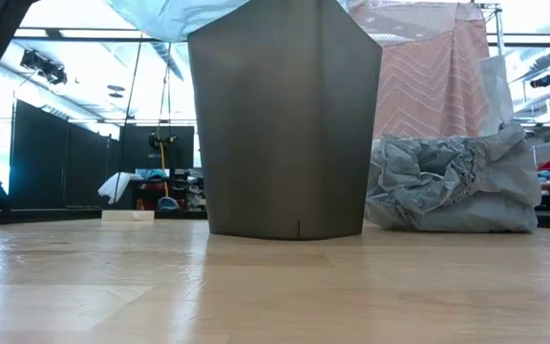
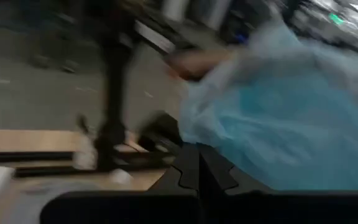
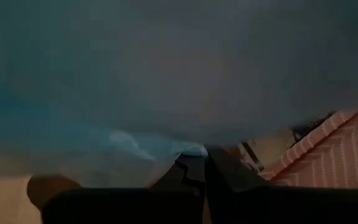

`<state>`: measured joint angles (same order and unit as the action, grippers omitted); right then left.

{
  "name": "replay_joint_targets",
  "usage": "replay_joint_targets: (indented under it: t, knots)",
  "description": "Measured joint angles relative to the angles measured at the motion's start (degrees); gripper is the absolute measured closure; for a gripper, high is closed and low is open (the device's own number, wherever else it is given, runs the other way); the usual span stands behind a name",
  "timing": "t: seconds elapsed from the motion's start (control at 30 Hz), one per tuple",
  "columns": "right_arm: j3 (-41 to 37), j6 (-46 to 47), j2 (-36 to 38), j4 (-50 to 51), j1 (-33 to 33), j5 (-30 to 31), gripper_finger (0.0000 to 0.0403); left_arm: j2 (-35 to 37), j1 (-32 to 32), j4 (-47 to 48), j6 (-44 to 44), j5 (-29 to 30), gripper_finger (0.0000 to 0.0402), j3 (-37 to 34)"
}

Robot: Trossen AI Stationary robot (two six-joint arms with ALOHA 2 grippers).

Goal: Place trash/remove bag and relplace
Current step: Insert the new blue trash bag into the black trash bin

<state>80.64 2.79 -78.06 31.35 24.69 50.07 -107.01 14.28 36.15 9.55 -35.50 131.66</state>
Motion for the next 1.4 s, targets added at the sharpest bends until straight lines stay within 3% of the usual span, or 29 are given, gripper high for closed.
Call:
replay_joint_targets:
  t: [0.13,0.3,0.43,0.57,0.8,1.0,1.13,1.4]
  knots:
    - [-0.1,0.0,-0.4,0.1,-0.5,-0.3,0.0403,-0.4,-0.6,-2.7,-1.8,-11.0,0.0401,-0.1]
    - [-0.1,0.0,-0.3,0.0,-0.8,-0.3,0.0403,-0.1,0.0,-20.8,11.5,-18.5,0.0401,0.1]
    - [-0.1,0.2,-0.8,0.1,-0.8,-0.8,0.0403,0.0,0.5,-17.1,13.4,-17.7,0.0401,0.1]
    - [-0.1,0.2,-0.8,1.2,-1.0,-2.7,0.0403,0.0,2.1,-11.6,18.4,-12.1,0.0401,0.6]
    - [-0.1,-0.3,-0.8,0.5,-3.1,-4.3,0.0403,0.0,2.8,-35.7,29.1,-12.4,0.0401,3.1]
    - [0.0,0.0,-0.8,0.0,-3.5,-5.8,0.0403,-0.3,2.6,-48.2,35.6,-10.1,0.0401,3.0]
    - [0.0,0.0,-0.8,0.0,-3.3,-5.8,0.0403,-0.2,1.4,-53.8,35.7,-6.0,0.0401,3.0]
    - [0.0,1.3,-0.8,1.0,-2.7,-5.8,0.0403,-3.0,0.3,-59.3,36.2,-6.3,0.0401,3.0]
